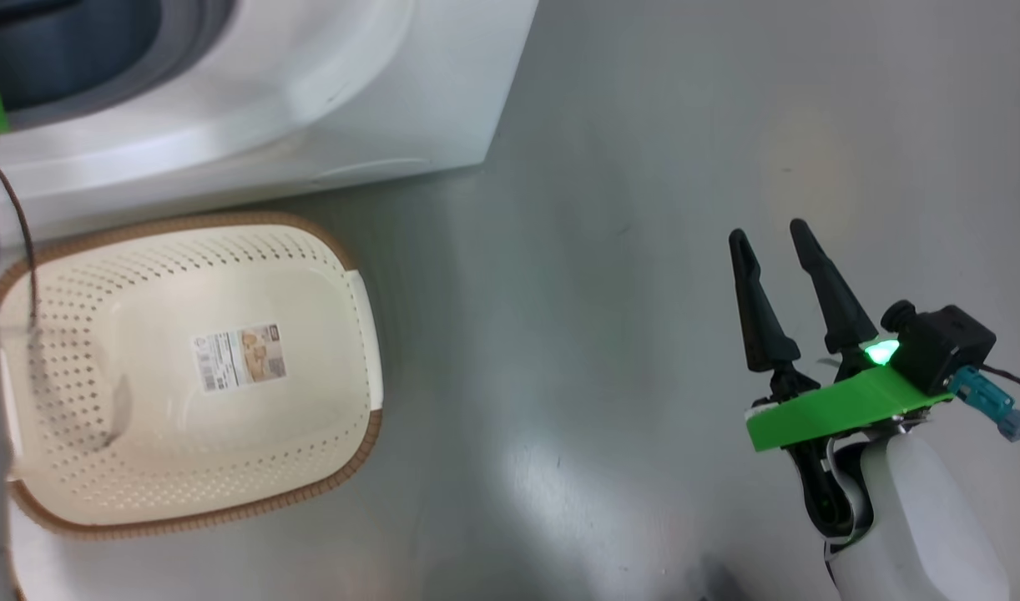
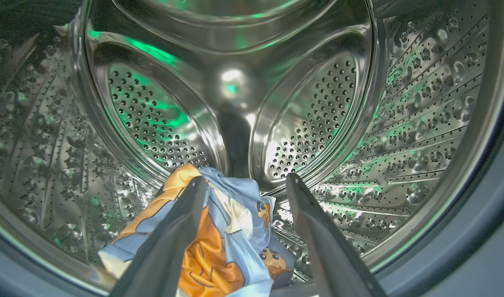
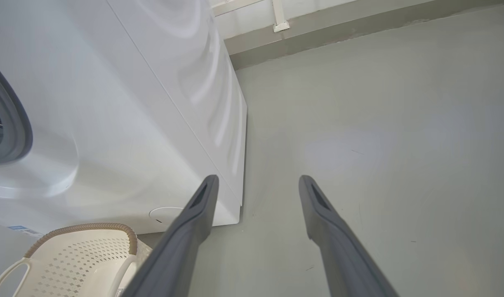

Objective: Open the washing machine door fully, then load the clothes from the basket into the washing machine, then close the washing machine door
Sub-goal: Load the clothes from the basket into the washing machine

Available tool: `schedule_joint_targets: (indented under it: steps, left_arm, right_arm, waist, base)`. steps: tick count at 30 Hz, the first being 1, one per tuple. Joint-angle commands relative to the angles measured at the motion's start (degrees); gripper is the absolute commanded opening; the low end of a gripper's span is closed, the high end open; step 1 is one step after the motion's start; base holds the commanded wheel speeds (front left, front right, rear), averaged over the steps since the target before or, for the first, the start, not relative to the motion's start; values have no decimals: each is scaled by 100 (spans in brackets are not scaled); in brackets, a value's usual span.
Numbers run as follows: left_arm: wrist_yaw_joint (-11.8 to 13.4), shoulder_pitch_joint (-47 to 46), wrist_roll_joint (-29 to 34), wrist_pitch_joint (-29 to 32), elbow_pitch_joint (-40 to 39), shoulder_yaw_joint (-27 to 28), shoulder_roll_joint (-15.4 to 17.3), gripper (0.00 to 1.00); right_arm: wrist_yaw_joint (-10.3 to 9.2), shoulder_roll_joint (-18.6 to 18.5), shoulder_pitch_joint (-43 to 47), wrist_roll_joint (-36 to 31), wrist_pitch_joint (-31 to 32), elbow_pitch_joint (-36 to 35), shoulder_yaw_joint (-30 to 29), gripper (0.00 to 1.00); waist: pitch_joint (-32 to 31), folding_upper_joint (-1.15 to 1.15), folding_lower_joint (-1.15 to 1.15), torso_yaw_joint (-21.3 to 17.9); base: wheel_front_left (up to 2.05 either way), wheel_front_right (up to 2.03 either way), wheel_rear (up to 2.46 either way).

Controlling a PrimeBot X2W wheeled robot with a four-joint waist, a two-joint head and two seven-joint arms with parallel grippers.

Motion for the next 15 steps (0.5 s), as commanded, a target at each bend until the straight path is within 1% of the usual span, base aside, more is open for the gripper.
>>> schedule_joint_targets:
  steps: [1,7,9,11,15]
  left_arm:
    - [61,255,62,-26,-235,202,225,100]
    - [51,1015,279,-27,-681,424,90,100]
    - [54,1275,465,-27,-815,414,82,100]
    - [95,1553,604,-27,-997,461,10,100]
    - [97,2127,805,-28,-1285,540,-176,100]
  right_arm:
    - [9,8,248,-45,-27,-85,95,100]
    - [9,9,355,-49,-27,-33,59,100]
    - [9,10,398,-53,-27,-17,40,100]
    - [9,14,443,-56,-27,-1,29,100]
    - [9,22,538,-75,-27,31,28,100]
  waist:
    - [-183,0,0,5]
    - [-546,0,0,14]
    - [-668,0,0,18]
    - [-798,0,0,14]
    - [-1065,0,0,30]
  base:
    - [0,0,0]
    - [0,0,0]
    - [0,0,0]
    - [0,0,0]
    - [0,0,0]
